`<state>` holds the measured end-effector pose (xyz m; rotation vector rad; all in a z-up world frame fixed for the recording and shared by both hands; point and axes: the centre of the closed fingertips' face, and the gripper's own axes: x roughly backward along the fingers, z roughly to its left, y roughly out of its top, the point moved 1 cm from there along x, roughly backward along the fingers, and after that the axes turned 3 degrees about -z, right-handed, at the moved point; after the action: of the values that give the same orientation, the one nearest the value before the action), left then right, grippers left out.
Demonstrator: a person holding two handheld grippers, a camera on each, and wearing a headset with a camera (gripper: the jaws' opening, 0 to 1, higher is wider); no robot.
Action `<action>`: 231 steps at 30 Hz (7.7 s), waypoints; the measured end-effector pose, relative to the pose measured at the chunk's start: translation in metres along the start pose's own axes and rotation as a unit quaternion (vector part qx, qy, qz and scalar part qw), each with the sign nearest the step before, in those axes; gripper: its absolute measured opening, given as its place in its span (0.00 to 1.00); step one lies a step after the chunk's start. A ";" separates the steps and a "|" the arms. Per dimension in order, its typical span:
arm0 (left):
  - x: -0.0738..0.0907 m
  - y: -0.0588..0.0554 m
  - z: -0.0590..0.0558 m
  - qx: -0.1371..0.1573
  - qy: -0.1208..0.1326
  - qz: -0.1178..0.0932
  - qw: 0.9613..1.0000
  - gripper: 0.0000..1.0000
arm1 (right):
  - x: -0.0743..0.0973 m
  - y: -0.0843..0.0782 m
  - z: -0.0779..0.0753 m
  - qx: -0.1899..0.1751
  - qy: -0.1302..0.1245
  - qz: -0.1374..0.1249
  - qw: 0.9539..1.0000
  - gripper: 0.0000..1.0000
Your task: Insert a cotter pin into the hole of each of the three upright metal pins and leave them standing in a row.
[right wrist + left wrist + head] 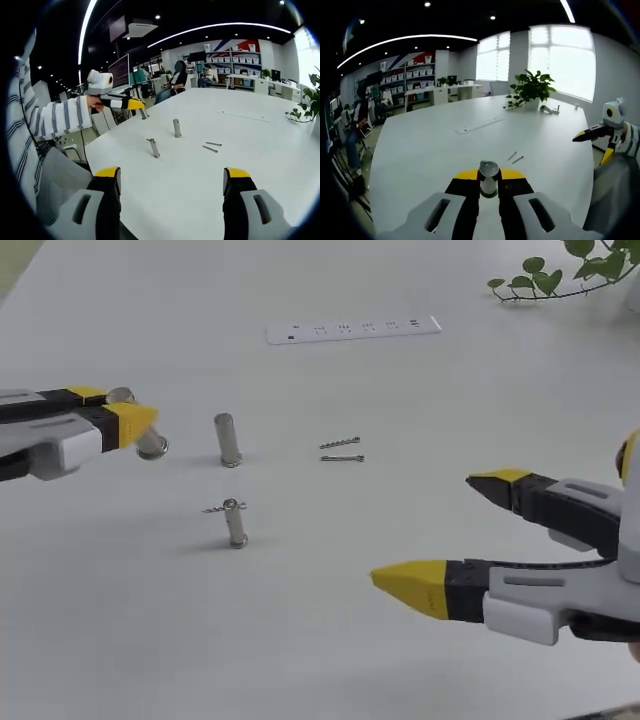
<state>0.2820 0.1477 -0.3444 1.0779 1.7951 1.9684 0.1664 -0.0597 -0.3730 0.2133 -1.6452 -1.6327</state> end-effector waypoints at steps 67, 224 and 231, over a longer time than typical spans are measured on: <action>-0.063 -0.095 -0.157 -0.034 -0.087 0.077 0.993 0.09 | 0.010 -0.012 -0.001 -0.010 -0.007 0.007 1.000 0.85; 0.013 -0.055 -0.131 0.100 -0.147 0.053 0.983 0.82 | -0.081 0.036 -0.039 0.340 0.123 0.178 0.915 0.00; 0.002 -0.037 -0.130 0.133 -0.158 0.036 0.978 0.75 | -0.062 0.041 -0.016 0.374 0.119 0.159 0.906 0.00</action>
<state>0.1830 0.0599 -0.3733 1.4621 1.8952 1.5121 0.2339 -0.0271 -0.3634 0.4766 -1.9167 -0.6448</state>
